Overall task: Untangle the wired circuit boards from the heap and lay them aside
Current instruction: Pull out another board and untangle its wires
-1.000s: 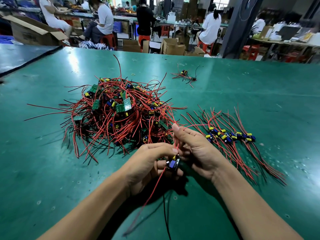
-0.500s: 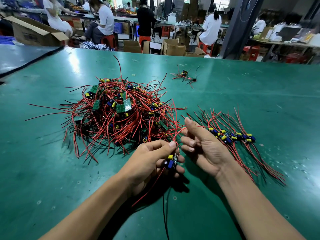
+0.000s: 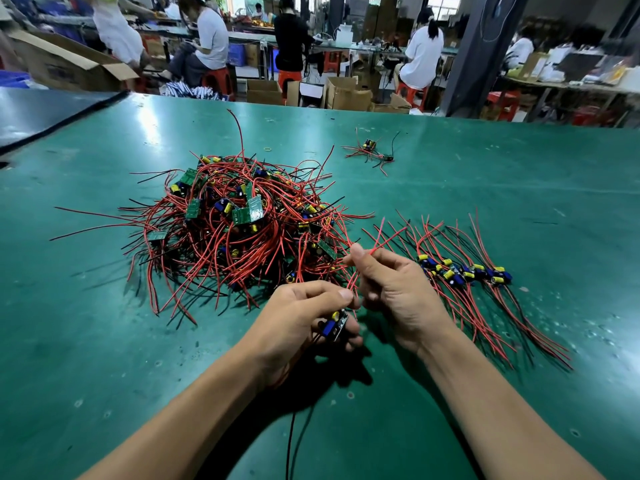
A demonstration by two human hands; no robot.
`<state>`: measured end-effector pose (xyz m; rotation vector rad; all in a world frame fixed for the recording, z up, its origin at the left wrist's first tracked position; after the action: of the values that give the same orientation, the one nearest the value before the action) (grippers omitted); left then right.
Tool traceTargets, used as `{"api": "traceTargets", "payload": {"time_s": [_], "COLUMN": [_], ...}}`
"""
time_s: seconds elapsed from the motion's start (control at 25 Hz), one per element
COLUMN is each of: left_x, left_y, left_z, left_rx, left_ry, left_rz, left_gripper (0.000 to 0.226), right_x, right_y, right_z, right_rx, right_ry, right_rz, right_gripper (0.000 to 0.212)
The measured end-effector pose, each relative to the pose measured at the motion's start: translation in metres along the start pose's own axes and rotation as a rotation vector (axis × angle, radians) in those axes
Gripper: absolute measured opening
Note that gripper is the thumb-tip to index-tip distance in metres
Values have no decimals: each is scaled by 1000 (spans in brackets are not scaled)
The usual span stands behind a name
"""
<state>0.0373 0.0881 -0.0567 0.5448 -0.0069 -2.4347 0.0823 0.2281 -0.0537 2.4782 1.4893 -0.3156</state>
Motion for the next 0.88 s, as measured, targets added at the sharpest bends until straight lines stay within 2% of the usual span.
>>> {"api": "traceTargets", "payload": {"time_s": [0.12,0.2,0.28,0.4,0.48,0.68,0.76,0.88], "left_x": [-2,-3,-3,-5,-5,-5,-4,-2], "left_y": [-1,-2,-3,-4,-4,-3,-2,-3], "left_z": [-7,-11,-12,-12,-12,-11,-11,-10], "left_rx": [-87,-152,-162,-138,-154,-219,-228,-228], "left_ry": [-106,-189,-175,-122,-114,-161,-179,-157], "left_rz": [21,59,85,97,127,130,133,169], "left_gripper": [14,17,18,22,18,15,15,20], "right_x": [4,4,2,0,0,2,1,-2], "right_y": [-2,-1,-1,-1,-1,0,0,1], "right_z": [2,3,3,2,2,0,0,4], "right_rx": [79,113,111,28,-81,-380,-386,-266], "right_ry": [40,58,85,86,61,-296,-319,-104], "right_rz": [143,185,191,149,100,-46,-65,-120], "right_gripper": [33,33,37,48,48,33,31,41]}}
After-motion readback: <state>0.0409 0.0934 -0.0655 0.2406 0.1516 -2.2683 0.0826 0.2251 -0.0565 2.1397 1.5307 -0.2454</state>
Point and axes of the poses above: each hand's wrist, its own y-axis away from the middle knuckle, its own x-axis out of the back of the hand, z = x × y, the point moved 2 cm from there along -y, towards the middle knuckle, and after that the axes turned 1 degree about -x, right-handed, at the moved point
